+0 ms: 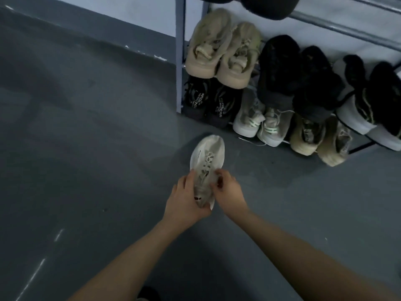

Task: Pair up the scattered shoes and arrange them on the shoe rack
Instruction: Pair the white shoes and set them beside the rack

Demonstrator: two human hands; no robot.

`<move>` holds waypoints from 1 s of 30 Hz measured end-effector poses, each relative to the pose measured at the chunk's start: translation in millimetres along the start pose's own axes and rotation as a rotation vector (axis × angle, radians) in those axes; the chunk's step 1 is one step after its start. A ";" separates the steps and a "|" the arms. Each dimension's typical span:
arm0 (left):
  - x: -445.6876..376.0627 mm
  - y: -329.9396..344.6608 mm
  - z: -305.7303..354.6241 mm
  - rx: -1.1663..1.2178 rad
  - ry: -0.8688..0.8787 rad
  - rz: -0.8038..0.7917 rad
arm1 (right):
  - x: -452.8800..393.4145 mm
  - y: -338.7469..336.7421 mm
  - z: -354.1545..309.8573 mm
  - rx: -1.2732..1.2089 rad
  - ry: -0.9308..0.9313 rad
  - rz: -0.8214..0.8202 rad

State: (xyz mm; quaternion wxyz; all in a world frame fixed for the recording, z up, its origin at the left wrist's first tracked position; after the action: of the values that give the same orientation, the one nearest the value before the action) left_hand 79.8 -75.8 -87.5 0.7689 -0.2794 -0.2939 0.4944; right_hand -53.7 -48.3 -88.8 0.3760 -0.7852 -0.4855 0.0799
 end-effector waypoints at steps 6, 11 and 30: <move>18.8 39.2 86.5 -0.087 0.276 -0.061 | 29.6 -89.9 44.4 0.011 0.070 0.235; 48.2 86.0 157.5 -0.125 0.417 -0.154 | 57.3 -173.6 87.8 -0.063 0.127 0.405; 128.2 254.2 289.8 -0.437 0.871 -0.250 | 129.0 -291.6 320.0 -0.076 0.389 0.652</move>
State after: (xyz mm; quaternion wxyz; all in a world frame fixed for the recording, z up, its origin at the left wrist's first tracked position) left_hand -239.4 173.3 -53.6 0.7970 -0.5770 -0.0735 0.1627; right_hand -348.9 293.6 -88.4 0.3865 -0.9124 -0.1322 0.0268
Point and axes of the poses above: each hand's wrist, its own x-axis away from the middle knuckle, its own y-axis out of the palm, z = x × y, the point moved 10 cm from there along -x, towards the middle knuckle, and after that the axes turned 9 degrees about z, right-handed, at the moved point
